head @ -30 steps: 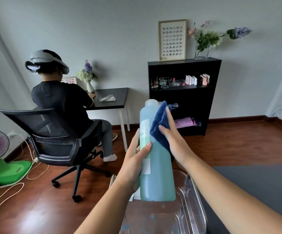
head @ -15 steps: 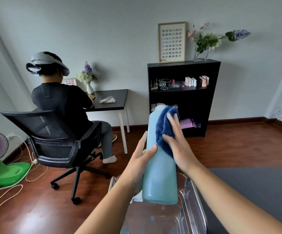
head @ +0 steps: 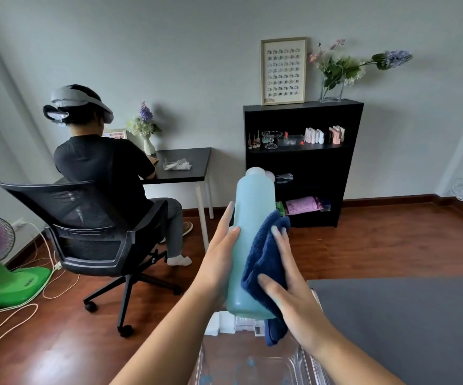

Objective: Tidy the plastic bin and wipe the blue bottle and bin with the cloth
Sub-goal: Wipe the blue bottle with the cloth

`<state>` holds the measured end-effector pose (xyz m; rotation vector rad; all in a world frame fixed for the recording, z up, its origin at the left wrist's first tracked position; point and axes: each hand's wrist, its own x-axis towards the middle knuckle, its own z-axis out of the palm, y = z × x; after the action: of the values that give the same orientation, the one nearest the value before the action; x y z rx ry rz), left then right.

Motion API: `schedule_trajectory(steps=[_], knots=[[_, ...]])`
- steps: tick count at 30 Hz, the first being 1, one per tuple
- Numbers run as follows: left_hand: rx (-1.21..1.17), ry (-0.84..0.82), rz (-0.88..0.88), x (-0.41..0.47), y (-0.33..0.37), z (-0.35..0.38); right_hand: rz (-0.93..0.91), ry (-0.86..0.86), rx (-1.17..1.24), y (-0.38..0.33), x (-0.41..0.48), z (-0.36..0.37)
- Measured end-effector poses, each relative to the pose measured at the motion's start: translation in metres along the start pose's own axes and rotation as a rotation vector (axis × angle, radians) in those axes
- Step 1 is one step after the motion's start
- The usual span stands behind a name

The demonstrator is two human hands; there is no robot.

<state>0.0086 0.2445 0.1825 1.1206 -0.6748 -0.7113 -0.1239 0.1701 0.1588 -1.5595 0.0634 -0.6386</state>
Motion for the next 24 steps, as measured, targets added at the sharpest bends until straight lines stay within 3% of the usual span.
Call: schedule_trajectory(steps=[6,11,17,24], knots=[[-0.069,-0.102,-0.092,-0.01,-0.001,0.009,-0.084,0.1,-0.147,-0.005,0.051,-0.017],[-0.105,-0.117,-0.01,-0.02,-0.007,0.014,0.007,0.102,0.034,-0.013,0.089,-0.033],[-0.117,-0.02,0.037,-0.01,0.002,0.007,0.074,-0.025,0.204,-0.008,0.031,-0.007],[-0.004,-0.028,-0.002,-0.005,-0.001,0.006,-0.118,-0.005,-0.24,-0.003,0.003,-0.002]])
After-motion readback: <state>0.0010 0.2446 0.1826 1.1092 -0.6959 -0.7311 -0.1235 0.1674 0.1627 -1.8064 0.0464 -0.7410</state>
